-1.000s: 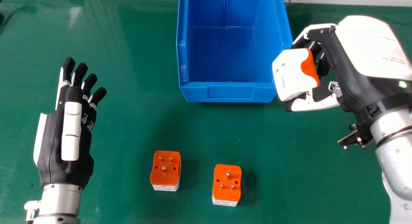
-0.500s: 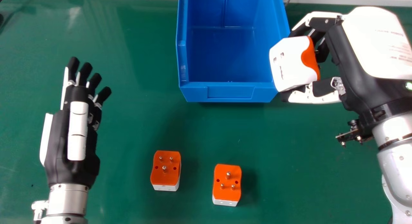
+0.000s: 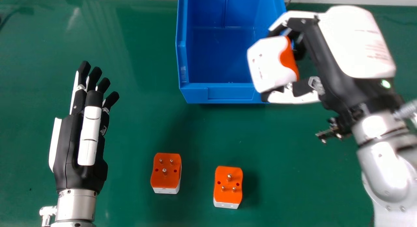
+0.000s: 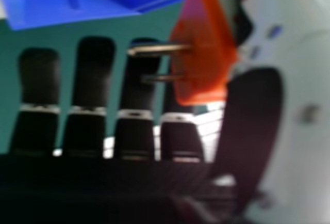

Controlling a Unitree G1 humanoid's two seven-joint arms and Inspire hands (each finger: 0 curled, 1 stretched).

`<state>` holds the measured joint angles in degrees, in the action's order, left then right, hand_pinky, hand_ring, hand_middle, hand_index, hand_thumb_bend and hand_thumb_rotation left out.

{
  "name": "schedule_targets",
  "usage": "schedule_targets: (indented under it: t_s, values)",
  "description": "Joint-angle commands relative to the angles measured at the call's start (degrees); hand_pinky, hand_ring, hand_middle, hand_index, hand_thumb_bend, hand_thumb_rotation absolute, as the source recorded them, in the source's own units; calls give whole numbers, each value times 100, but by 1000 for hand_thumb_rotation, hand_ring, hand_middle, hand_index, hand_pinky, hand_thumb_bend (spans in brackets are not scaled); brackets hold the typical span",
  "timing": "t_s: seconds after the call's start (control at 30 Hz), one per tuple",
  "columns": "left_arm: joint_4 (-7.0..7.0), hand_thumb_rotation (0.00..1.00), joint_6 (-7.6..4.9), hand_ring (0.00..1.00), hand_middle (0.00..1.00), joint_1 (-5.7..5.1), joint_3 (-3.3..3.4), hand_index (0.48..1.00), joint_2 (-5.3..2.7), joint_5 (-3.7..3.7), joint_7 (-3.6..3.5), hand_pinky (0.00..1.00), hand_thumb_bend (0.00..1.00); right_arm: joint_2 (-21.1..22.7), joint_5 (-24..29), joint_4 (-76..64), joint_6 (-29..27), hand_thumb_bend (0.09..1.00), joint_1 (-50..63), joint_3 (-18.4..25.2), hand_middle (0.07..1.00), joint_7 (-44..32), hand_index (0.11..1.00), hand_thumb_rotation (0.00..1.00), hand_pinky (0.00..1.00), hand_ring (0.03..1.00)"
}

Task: Pick all objects and put in blue box

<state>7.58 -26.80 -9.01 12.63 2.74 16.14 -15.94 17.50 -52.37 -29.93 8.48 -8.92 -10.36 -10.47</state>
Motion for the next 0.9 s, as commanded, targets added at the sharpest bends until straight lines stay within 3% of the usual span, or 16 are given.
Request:
schedule_targets:
  t_s: [0.0,0.13,0.33,0.47,0.63,0.87]
  values:
    - [-128,798,-143,955,976,-23,-3,972,-1,-7,9,909,738,-62,-145,105,-32,499,-421,-75,513,76,495,0,336,421]
    - [-169,794,-100,953,973,-38,-15,969,-8,21,11,905,737,-144,-216,542,-90,499,-873,-206,520,219,493,0,340,423]
    - [-175,794,-106,951,971,-49,-38,966,-15,-49,59,901,729,-347,25,1502,-187,497,-1605,-275,516,481,504,0,333,420]
    - [-172,795,-78,950,970,-30,-50,965,-26,-28,84,899,727,-255,26,2248,-391,497,-2162,-378,508,719,508,0,329,416]
    - [-86,796,-142,950,970,3,-50,964,-39,13,70,899,721,-127,28,3216,-600,496,-2756,-509,504,908,513,0,324,415]
    - [17,791,-195,947,966,54,-39,960,-26,-36,99,897,715,15,-170,5724,-1493,496,-3652,-1040,503,2365,515,0,329,421]
